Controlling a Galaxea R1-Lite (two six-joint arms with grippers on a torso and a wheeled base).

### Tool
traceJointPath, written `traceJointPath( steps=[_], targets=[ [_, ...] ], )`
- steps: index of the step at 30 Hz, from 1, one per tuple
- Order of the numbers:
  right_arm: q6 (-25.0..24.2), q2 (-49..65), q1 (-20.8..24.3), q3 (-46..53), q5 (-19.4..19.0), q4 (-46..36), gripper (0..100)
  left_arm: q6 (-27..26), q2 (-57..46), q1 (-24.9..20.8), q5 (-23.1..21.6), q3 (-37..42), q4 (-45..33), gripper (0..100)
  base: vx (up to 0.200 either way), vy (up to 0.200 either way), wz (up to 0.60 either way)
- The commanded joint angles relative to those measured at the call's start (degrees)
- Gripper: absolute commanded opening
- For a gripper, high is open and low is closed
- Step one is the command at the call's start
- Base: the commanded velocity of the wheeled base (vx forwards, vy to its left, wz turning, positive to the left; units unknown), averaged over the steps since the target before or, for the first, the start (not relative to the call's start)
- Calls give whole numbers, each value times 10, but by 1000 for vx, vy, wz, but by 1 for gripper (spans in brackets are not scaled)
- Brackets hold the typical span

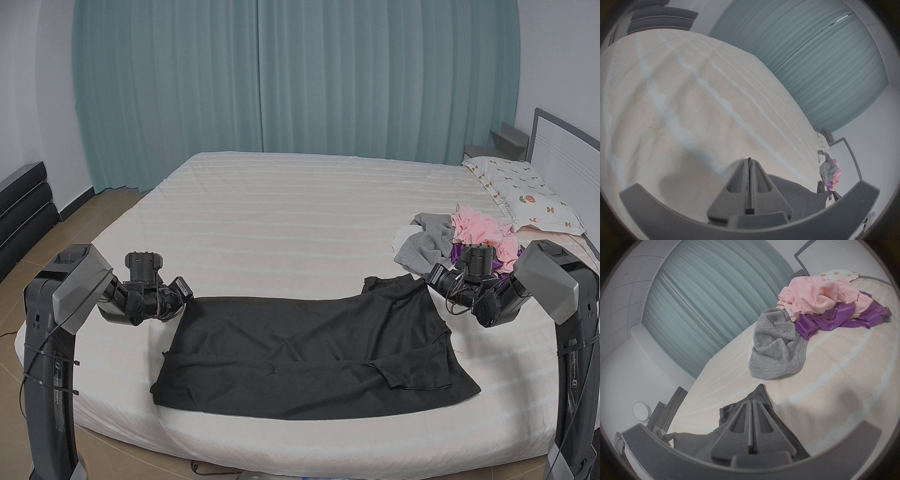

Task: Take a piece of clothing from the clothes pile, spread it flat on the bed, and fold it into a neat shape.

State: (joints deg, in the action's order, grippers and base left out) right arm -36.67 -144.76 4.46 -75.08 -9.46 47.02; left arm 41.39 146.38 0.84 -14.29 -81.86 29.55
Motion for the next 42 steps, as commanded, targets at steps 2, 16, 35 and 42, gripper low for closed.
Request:
traceJointPath(
  steps=[2,16,35,42],
  targets=[
    [0,1,-1,0,0,1,0,2,-9,2,13,24,29,0,0,0,0],
    [0,4,-6,-3,5,32,0,2,-47,4,33,109,153,0,0,0,0],
    [3,10,-14,32,1,75,0,4,-67,14,55,121,153,0,0,0,0],
    [8,35,-15,79,-22,68,0,0,-71,8,55,155,154,0,0,0,0]
  ],
)
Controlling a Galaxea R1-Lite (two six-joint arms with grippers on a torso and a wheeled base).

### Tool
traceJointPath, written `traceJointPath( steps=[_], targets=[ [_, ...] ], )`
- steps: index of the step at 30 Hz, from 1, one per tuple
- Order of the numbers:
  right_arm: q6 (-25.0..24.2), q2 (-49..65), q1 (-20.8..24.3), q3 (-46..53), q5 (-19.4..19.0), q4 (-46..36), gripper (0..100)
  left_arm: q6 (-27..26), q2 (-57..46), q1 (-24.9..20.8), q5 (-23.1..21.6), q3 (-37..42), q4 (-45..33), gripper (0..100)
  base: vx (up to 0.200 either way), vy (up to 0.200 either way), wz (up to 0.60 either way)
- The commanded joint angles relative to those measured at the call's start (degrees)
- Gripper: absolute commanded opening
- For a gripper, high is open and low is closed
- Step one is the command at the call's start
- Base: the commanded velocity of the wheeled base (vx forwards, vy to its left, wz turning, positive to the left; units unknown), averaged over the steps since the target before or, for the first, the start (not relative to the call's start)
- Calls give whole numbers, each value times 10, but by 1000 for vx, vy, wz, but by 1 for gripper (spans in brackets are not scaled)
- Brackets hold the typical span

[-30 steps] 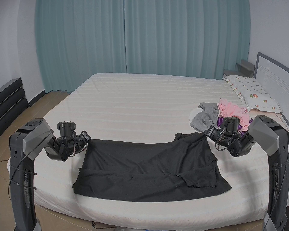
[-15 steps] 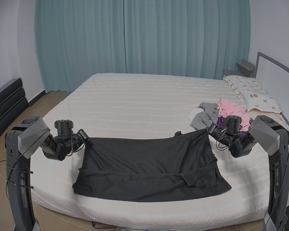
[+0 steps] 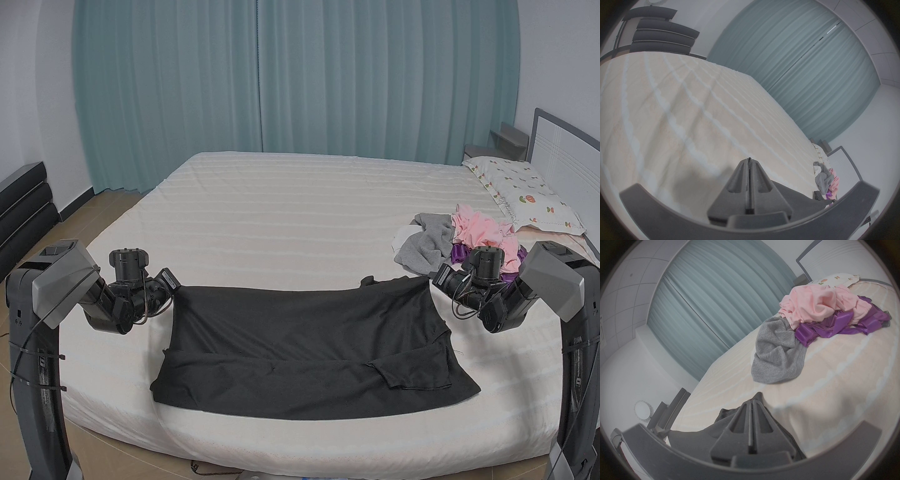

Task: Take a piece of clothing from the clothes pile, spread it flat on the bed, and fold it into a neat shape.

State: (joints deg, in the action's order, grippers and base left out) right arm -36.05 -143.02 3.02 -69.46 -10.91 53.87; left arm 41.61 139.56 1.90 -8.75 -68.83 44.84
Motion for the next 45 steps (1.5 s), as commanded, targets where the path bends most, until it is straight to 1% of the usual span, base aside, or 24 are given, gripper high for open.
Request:
traceJointPath(
  steps=[1,5,9,15,19,27,31,32,33,36,41,45],
  targets=[
    [2,22,-1,31,-11,-1,0,-3,-5,-3,-1,33,1,0,0,0,0],
    [2,42,-3,58,-22,-1,0,-4,-25,-3,0,51,1,0,0,0,0],
    [3,58,-3,87,-24,4,0,-12,-45,-1,0,85,8,0,0,0,0],
    [3,78,-4,129,-32,13,0,-15,-71,2,0,133,51,0,0,0,0],
    [3,93,-8,184,-51,50,0,-32,-88,2,0,175,69,0,0,0,0],
    [3,115,-23,239,-75,84,0,-35,-112,12,-1,209,75,0,0,0,0],
    [3,124,-31,286,-97,113,0,-41,-118,14,-1,230,75,0,0,0,0],
    [3,124,-31,286,-97,113,0,-41,-118,14,-1,230,75,0,0,0,0],
    [4,124,-31,308,-101,129,0,-43,-124,15,-2,242,75,0,0,0,0],
    [4,115,-31,327,-104,155,0,-44,-128,15,-4,257,75,0,0,0,0],
    [7,107,-38,346,-105,168,0,-50,-131,15,-4,283,75,0,0,0,0],
    [20,105,-50,375,-129,184,0,-72,-135,19,-8,315,78,0,0,0,0]
  ],
)
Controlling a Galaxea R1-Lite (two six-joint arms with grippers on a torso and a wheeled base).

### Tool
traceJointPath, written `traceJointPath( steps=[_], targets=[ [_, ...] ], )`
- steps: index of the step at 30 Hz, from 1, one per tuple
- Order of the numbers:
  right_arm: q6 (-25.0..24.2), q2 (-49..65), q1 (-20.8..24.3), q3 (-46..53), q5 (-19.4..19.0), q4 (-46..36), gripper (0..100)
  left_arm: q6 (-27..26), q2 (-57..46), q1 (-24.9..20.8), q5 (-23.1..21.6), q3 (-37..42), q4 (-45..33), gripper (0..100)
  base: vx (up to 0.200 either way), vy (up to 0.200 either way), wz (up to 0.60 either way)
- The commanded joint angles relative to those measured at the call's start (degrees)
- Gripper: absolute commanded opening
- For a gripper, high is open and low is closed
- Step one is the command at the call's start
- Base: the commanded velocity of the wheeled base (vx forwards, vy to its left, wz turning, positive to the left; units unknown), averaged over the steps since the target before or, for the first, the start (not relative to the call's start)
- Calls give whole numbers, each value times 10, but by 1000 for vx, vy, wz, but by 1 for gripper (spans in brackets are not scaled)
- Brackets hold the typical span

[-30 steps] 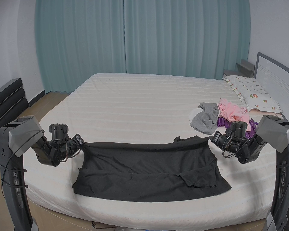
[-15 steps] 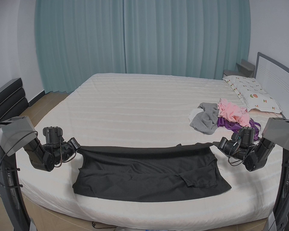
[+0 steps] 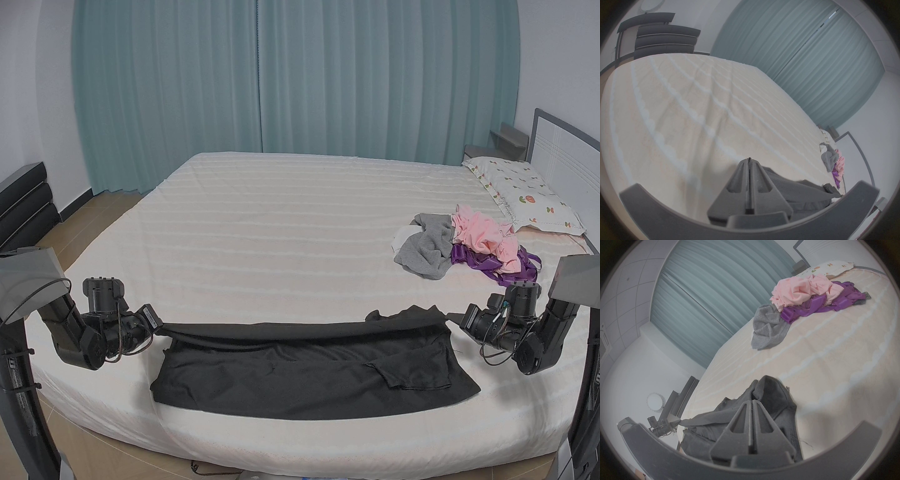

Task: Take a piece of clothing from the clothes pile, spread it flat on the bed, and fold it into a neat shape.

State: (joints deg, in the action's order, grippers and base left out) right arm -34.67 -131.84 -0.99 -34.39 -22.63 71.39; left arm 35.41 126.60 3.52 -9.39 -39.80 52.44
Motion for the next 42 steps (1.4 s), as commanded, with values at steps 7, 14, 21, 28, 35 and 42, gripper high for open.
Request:
traceJointPath(
  steps=[7,14,21,28,35,42],
  targets=[
    [21,-31,-8,56,-20,46,0,-12,3,3,-2,76,78,0,0,0,0],
    [49,-63,-2,75,-18,73,100,-22,35,-1,-3,99,110,100,0,0,0],
    [36,-31,-3,57,-22,80,100,-18,27,-3,-3,98,112,100,0,0,0],
    [7,-24,-2,-21,-21,33,100,12,8,-7,-4,43,100,100,0,0,0],
    [-72,-45,-4,-110,-17,-67,100,53,55,-26,-4,-86,-22,100,0,0,0],
    [-78,-64,-7,-126,-16,-104,100,62,97,-41,-3,-115,-34,100,0,0,0]
  ],
)
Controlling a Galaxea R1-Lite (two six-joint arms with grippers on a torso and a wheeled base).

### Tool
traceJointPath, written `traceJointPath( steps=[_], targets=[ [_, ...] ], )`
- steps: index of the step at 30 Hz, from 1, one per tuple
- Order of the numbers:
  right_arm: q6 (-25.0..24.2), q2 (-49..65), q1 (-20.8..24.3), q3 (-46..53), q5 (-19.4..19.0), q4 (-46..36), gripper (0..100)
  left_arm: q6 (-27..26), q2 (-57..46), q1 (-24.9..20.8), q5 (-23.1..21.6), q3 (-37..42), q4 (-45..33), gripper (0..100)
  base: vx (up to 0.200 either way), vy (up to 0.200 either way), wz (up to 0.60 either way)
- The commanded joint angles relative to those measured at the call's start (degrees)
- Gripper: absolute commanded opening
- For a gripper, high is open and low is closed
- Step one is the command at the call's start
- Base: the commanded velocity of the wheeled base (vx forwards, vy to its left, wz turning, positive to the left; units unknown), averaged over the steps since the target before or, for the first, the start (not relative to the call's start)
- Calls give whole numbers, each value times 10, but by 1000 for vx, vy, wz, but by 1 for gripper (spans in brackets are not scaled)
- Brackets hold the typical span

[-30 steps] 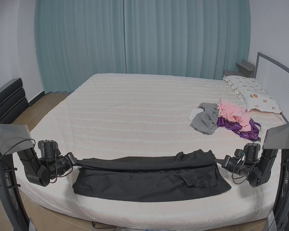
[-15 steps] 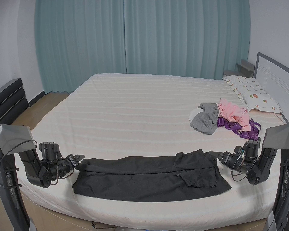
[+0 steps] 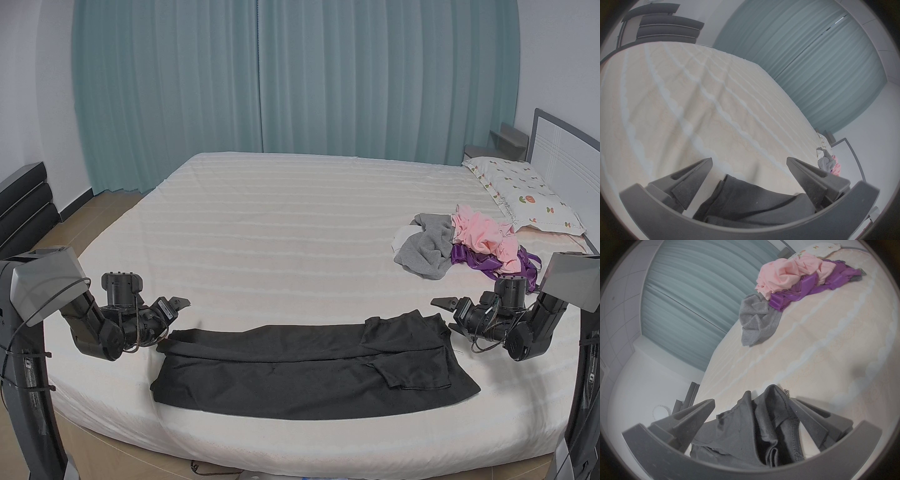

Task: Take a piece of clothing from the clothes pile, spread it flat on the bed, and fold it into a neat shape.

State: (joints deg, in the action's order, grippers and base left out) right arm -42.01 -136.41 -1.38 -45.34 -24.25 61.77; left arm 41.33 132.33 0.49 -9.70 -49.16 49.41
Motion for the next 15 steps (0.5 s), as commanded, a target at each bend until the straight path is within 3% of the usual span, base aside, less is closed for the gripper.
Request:
traceJointPath(
  steps=[1,7,8,15],
  targets=[
    [-4,-19,-3,-19,1,-20,100,1,43,-12,1,-24,-5,100,0,0,0],
    [-6,-18,0,-16,2,-28,100,1,44,-12,2,-25,-5,100,0,0,0],
    [-7,-18,0,-14,3,-28,100,1,44,-13,2,-23,-5,0,0,0,0],
    [-8,-12,-4,-5,3,-28,100,2,39,-8,3,-4,-4,0,0,0,0]
  ],
)
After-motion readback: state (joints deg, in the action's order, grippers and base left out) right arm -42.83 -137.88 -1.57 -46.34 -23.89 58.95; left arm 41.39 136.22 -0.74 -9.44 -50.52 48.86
